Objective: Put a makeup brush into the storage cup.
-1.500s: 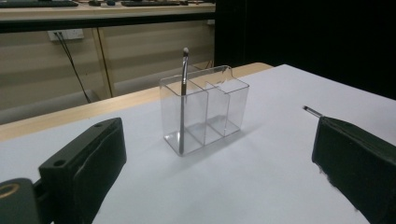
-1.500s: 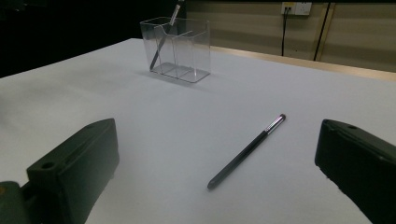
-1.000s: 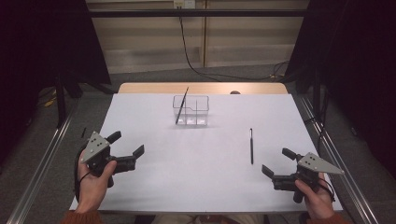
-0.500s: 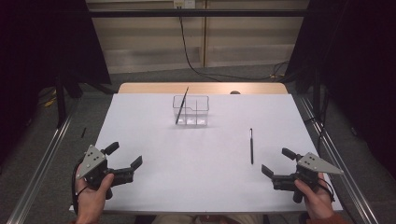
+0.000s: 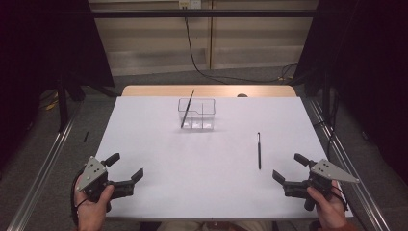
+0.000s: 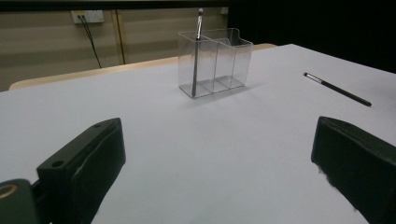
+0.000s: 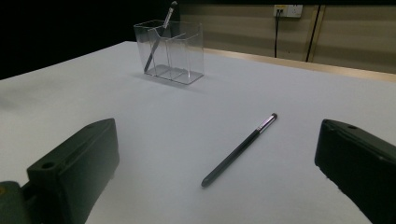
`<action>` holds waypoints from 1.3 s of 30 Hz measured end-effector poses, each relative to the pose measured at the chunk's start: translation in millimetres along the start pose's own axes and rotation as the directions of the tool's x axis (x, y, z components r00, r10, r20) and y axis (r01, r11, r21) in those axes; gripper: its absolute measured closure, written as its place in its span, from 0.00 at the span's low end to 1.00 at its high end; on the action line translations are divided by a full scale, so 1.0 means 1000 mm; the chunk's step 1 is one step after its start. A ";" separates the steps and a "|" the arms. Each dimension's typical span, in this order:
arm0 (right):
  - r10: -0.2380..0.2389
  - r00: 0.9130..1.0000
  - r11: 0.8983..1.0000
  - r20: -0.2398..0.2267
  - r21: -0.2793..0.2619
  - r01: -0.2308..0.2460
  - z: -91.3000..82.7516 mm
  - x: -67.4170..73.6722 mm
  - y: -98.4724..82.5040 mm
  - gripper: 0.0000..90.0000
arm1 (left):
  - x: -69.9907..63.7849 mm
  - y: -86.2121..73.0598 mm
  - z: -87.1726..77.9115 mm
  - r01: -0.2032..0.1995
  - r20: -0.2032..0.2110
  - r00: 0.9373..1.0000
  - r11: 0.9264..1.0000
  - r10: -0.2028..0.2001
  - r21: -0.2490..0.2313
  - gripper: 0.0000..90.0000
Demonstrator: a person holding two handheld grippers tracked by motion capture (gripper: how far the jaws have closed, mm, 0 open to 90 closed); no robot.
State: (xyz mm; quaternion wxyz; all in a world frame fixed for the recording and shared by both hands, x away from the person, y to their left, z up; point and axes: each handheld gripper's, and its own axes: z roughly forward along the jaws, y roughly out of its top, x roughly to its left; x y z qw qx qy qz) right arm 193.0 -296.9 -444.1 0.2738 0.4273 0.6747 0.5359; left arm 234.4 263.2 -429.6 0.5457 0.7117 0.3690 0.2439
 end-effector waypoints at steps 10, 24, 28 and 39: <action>-0.014 1.000 1.000 -0.009 -0.002 0.014 0.005 0.001 0.002 0.00 | 0.000 -0.002 -0.002 -0.017 -0.038 0.999 1.000 0.016 -0.009 0.03; -0.054 0.999 0.999 0.000 0.001 0.054 0.026 -0.004 0.018 0.01 | 0.002 -0.002 -0.004 0.001 -0.038 0.999 1.000 -0.001 -0.011 0.03; -0.058 0.998 0.998 0.003 0.000 0.058 0.030 -0.005 0.025 0.01 | 0.000 -0.003 -0.006 0.004 -0.041 0.999 1.000 -0.004 -0.012 0.03; -0.042 0.999 0.999 0.005 0.033 0.042 0.048 -0.019 0.045 0.01 | 0.001 -0.004 -0.005 -0.005 -0.037 0.999 1.000 0.005 -0.002 0.03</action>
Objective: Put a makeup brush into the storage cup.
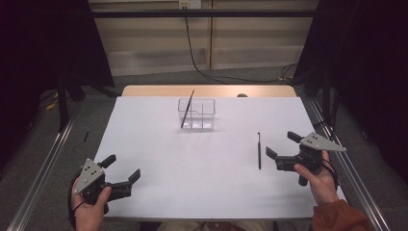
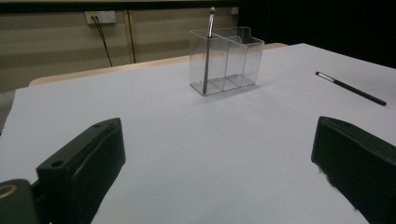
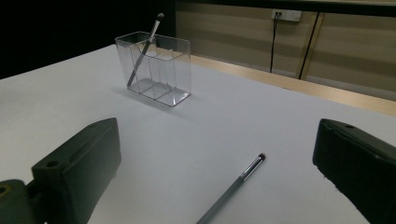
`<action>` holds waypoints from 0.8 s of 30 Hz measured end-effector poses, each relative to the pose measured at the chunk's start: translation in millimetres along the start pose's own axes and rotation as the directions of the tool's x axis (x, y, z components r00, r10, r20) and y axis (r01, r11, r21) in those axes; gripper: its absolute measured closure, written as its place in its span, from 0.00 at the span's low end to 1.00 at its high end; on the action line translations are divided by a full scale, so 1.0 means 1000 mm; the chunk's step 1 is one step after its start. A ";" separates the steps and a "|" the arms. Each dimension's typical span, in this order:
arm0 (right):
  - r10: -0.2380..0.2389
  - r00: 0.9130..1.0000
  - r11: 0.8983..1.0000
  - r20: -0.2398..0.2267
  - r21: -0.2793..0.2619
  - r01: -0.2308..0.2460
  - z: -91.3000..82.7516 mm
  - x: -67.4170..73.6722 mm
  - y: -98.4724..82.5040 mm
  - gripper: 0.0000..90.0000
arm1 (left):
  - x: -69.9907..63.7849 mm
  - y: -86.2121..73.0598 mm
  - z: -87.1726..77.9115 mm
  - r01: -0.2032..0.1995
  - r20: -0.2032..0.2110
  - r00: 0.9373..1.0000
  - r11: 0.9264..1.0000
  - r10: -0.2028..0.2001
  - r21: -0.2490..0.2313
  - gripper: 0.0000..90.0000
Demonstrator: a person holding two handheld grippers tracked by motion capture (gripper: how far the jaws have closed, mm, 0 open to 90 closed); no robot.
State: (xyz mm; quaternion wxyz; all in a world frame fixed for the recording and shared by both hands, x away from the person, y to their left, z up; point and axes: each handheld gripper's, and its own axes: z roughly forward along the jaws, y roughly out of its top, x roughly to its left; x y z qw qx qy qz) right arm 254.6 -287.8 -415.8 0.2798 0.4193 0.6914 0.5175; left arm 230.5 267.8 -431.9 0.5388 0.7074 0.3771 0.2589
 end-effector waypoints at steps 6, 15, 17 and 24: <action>-0.005 1.000 0.999 -0.010 0.036 0.006 0.010 -0.007 0.006 0.01 | 0.001 0.001 0.000 -0.011 0.003 1.000 1.000 0.011 0.004 0.03; -0.014 1.000 0.993 -0.007 0.114 0.015 0.024 -0.015 0.008 0.01 | 0.002 0.001 0.003 -0.016 0.003 1.000 1.000 0.016 0.008 0.03; -0.006 1.000 0.987 -0.008 0.159 0.008 0.028 -0.017 0.011 0.02 | 0.002 0.001 0.004 -0.013 0.005 1.000 1.000 0.013 0.007 0.03; 0.020 1.000 0.965 -0.024 0.260 -0.013 0.041 -0.024 0.022 0.02 | 0.004 0.000 0.006 -0.018 0.013 1.000 1.000 0.017 0.021 0.03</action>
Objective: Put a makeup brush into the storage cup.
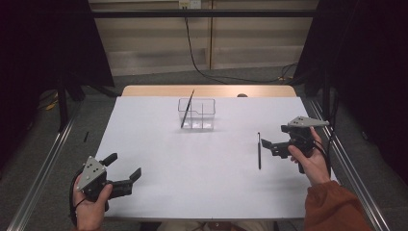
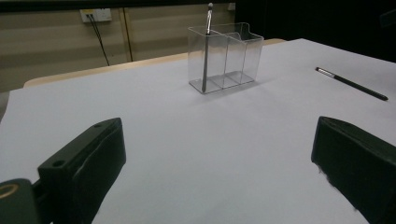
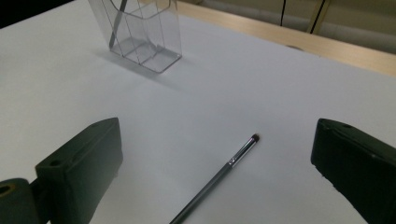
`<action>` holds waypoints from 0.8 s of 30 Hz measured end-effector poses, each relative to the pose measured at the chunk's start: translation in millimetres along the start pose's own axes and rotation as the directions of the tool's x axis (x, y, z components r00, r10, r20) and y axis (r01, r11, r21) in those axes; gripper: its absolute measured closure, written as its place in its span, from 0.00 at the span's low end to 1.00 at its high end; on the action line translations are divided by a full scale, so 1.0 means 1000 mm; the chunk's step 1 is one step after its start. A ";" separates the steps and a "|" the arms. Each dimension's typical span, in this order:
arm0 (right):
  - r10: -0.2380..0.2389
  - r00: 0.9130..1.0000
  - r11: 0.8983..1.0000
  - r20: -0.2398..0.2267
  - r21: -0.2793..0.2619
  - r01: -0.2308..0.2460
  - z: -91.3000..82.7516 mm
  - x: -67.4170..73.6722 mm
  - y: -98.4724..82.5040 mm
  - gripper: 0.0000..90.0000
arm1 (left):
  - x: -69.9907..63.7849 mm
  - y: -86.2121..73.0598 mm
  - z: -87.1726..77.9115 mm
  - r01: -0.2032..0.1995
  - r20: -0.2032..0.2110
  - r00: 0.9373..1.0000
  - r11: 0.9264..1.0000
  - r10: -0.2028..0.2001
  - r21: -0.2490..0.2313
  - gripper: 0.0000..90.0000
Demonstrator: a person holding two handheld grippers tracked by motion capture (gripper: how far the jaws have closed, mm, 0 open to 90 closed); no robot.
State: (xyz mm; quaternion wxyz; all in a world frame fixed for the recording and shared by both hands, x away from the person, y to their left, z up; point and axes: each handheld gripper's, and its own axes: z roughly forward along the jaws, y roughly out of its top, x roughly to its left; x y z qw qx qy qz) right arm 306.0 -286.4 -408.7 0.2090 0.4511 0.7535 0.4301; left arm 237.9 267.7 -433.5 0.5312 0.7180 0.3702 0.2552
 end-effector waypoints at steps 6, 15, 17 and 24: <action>-0.007 1.000 0.993 -0.020 0.120 0.010 0.014 -0.004 0.008 0.03 | 0.001 0.000 0.001 -0.006 0.001 1.000 1.000 0.006 0.004 0.03; 0.060 0.997 0.958 -0.046 0.283 -0.044 0.032 -0.007 0.007 0.04 | 0.001 0.000 0.003 0.003 -0.001 1.000 1.000 -0.003 0.005 0.03; 0.069 0.997 0.951 -0.041 0.306 -0.053 0.034 -0.009 0.006 0.04 | 0.001 0.000 0.004 0.000 0.001 1.000 1.000 0.000 0.009 0.03; 0.099 0.994 0.918 -0.053 0.389 -0.071 0.041 -0.011 0.009 0.05 | 0.001 0.000 0.005 -0.003 0.001 1.000 1.000 0.003 0.012 0.03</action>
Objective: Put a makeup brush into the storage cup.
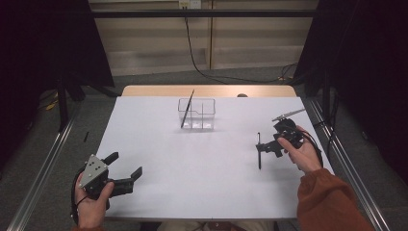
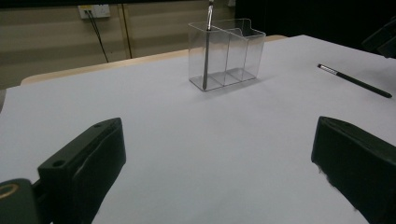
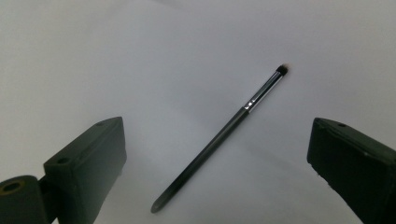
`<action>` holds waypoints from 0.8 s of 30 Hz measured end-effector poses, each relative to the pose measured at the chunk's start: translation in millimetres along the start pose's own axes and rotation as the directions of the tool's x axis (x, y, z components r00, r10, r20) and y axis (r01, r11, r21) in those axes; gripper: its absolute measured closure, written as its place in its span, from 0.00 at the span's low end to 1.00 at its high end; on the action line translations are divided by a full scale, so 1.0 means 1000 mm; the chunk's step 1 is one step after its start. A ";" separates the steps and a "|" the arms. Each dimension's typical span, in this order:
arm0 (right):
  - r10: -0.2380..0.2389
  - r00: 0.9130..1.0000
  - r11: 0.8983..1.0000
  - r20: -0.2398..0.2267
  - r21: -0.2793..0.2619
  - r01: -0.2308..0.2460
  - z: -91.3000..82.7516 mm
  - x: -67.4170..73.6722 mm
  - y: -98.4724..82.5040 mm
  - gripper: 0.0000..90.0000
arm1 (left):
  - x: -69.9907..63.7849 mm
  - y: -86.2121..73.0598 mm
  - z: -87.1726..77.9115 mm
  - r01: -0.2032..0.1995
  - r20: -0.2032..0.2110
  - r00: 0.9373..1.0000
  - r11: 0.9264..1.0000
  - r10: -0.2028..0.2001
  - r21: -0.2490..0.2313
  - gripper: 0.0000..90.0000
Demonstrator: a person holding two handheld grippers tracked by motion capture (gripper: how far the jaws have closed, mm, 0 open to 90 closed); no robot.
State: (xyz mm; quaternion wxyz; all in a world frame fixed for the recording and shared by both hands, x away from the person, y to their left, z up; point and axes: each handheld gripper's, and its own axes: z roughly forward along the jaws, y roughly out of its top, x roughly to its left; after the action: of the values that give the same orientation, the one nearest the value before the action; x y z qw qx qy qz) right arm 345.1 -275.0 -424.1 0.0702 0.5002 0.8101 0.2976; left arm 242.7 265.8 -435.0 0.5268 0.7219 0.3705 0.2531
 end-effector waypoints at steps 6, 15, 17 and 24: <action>0.007 1.000 0.997 -0.005 0.077 -0.006 0.007 0.001 0.001 0.06 | 0.001 -0.001 -0.001 0.000 0.003 1.000 1.000 0.000 0.003 0.03; -0.019 1.000 0.980 0.011 0.197 0.016 0.015 0.006 0.004 0.07 | 0.000 -0.001 -0.001 -0.004 -0.006 1.000 1.000 0.004 0.013 0.03; -0.028 0.999 0.975 0.019 0.221 0.023 0.017 0.007 0.004 0.08 | 0.000 -0.001 -0.001 -0.006 -0.008 1.000 1.000 0.006 0.016 0.03; -0.024 1.000 0.960 0.021 0.280 0.017 0.024 0.009 0.005 0.12 | 0.001 -0.002 -0.001 -0.008 -0.006 1.000 1.000 0.008 0.018 0.03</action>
State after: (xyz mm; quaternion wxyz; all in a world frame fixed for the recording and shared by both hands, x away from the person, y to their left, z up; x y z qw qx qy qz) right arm 355.0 -255.8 -439.5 0.0114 0.5003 0.8482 0.1733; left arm 241.7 267.1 -436.3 0.5182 0.7273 0.3714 0.2543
